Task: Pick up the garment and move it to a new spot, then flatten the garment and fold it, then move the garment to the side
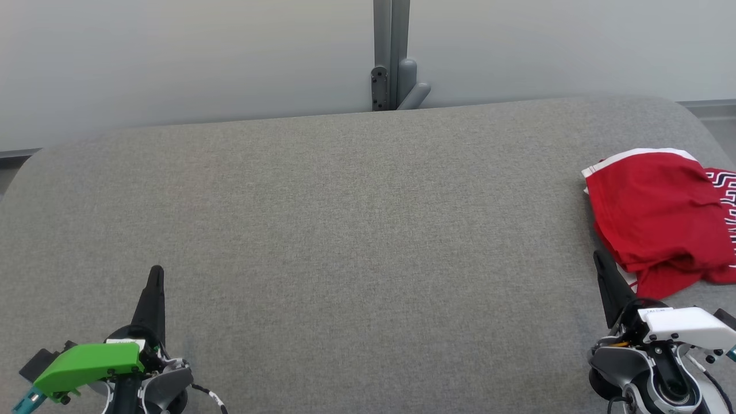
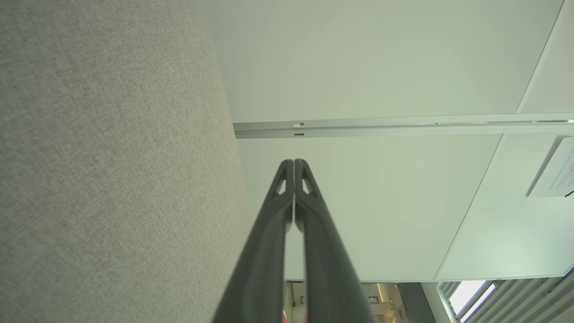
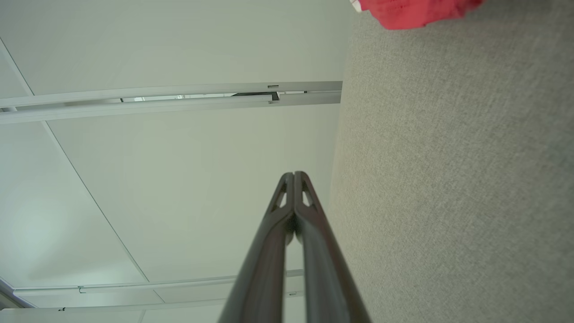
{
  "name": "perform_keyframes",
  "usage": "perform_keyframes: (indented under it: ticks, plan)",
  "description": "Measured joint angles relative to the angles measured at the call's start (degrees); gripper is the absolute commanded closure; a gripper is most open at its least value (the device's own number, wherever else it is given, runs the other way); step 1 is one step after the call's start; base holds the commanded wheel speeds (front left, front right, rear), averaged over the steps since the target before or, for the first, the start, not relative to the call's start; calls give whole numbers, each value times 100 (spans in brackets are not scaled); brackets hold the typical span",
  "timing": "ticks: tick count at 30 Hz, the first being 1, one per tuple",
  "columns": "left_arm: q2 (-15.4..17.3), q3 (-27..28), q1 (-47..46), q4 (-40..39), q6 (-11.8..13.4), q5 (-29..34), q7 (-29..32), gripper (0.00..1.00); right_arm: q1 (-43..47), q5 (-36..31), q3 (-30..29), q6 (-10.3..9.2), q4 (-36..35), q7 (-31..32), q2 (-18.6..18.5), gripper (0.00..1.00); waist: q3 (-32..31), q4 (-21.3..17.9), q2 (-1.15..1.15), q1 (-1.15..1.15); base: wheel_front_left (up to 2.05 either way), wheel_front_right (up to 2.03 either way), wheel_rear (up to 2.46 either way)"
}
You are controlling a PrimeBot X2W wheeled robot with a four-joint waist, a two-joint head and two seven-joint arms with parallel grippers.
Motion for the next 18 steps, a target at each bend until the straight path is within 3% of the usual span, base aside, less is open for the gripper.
perform_keyframes:
  ticks: [18]
  plan:
    - [0,0,-1,0,-1,0,1,100,-1,1,0,0,-1,0,0,100,0,0,0,0,0,0,0]
